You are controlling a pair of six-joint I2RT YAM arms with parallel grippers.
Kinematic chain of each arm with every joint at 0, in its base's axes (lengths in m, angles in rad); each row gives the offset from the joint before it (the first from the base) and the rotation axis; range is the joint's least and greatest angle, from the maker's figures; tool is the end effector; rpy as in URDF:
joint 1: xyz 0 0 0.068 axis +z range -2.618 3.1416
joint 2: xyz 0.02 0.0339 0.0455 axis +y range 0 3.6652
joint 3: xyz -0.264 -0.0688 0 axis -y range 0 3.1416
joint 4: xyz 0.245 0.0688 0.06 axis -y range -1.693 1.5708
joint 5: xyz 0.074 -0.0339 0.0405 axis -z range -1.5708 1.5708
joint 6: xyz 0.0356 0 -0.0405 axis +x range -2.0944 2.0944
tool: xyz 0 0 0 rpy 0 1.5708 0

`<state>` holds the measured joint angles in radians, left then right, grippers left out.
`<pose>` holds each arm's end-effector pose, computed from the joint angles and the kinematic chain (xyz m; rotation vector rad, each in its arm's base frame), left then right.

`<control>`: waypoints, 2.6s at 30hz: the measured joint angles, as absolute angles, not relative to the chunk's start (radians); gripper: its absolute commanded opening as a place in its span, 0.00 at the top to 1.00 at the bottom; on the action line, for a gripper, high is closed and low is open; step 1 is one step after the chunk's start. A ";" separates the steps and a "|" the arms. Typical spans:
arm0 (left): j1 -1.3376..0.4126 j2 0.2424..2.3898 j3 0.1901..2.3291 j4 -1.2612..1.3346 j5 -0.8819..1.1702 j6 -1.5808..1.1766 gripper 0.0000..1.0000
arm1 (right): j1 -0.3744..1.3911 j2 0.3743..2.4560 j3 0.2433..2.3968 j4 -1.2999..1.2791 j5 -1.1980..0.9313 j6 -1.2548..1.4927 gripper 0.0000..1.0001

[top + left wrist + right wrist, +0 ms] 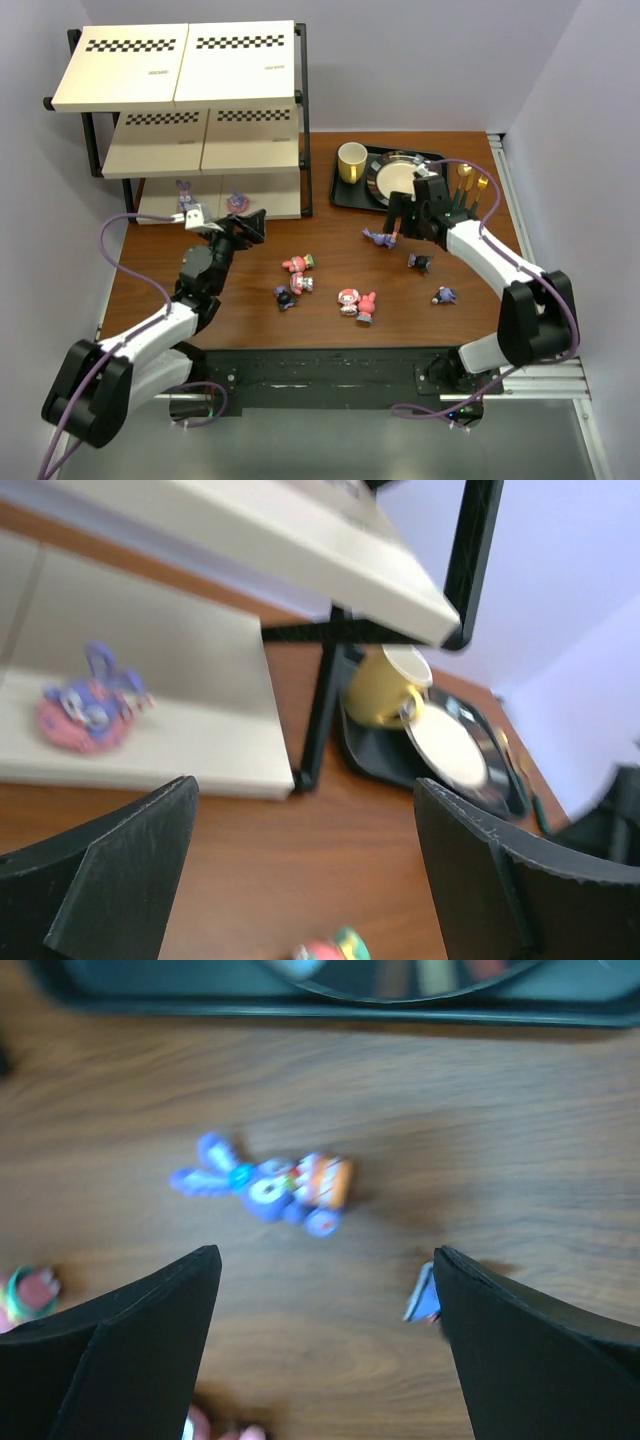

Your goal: Place and organize the plastic toys onto the shelf

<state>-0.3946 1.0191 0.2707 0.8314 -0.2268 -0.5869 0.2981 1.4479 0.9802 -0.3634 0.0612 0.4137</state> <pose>0.1972 -0.0735 0.2246 -0.3310 1.4850 -0.6216 0.2943 0.0881 0.2377 0.1682 2.4099 0.2570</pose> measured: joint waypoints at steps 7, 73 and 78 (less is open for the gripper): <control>-0.418 0.879 0.306 0.410 -0.141 -0.696 0.08 | 0.240 1.645 1.116 -0.414 0.060 0.503 0.14; -0.905 1.447 0.690 0.329 -0.146 -1.160 1.00 | 0.786 1.045 0.499 0.046 0.454 0.952 0.87; -0.906 1.448 0.690 0.344 -0.159 -1.094 1.00 | 0.785 1.044 0.490 0.075 0.451 0.936 0.37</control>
<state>-0.9062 1.4475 0.6899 0.3439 -0.1589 -1.0939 0.7853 1.0443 0.4896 0.0750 0.4507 0.9360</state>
